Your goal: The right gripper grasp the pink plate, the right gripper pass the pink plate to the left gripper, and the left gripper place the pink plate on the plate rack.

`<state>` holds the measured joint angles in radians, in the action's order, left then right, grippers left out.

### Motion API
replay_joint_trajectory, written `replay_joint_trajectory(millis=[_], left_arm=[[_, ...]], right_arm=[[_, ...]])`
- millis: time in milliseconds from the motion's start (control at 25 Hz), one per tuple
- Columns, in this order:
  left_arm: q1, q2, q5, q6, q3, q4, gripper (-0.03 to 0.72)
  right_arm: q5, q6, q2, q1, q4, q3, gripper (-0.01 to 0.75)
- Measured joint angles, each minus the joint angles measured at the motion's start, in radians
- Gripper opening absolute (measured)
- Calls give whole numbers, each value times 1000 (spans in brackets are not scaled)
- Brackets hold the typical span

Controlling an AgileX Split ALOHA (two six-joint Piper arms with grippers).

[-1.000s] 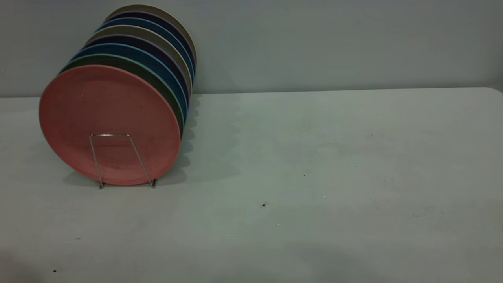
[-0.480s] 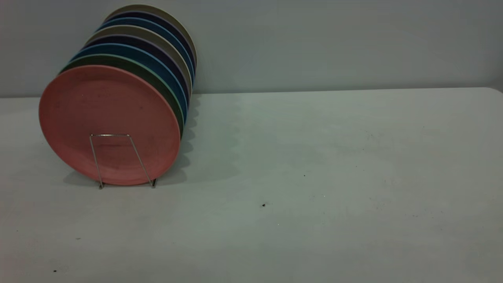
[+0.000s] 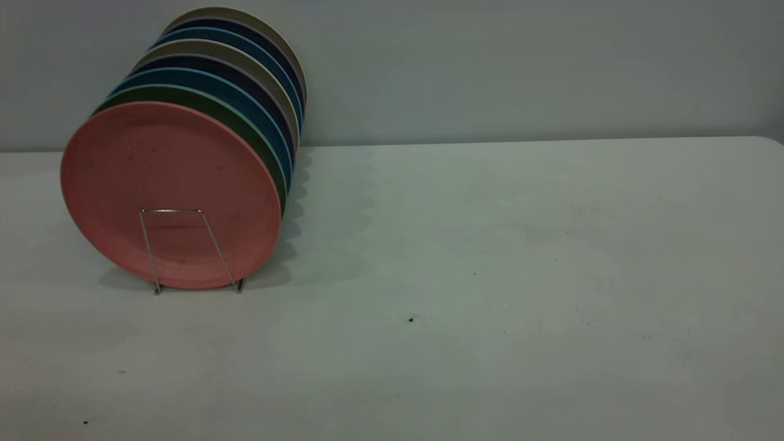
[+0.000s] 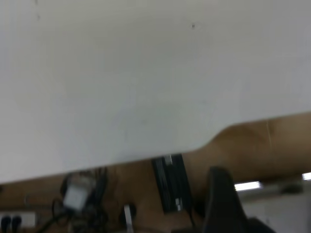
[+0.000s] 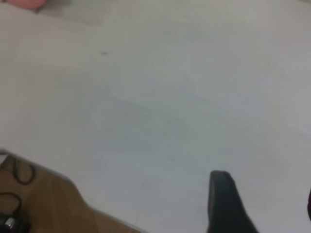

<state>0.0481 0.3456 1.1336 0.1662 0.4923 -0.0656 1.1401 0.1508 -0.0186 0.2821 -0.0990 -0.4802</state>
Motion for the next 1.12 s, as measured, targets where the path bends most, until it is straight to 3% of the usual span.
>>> replay_joint_trajectory(millis=[640, 920, 1120], left_arm=[[0, -202, -4, -26, -4, -1, 472], [0, -210, -4, -26, -4, -1, 472], [0, -271, -4, -26, -4, -1, 472]], right_arm=[[0, -2, 0, 8, -4, 0, 417], [0, -2, 0, -150, -11, 0, 417], [0, -2, 0, -175, -11, 0, 417]])
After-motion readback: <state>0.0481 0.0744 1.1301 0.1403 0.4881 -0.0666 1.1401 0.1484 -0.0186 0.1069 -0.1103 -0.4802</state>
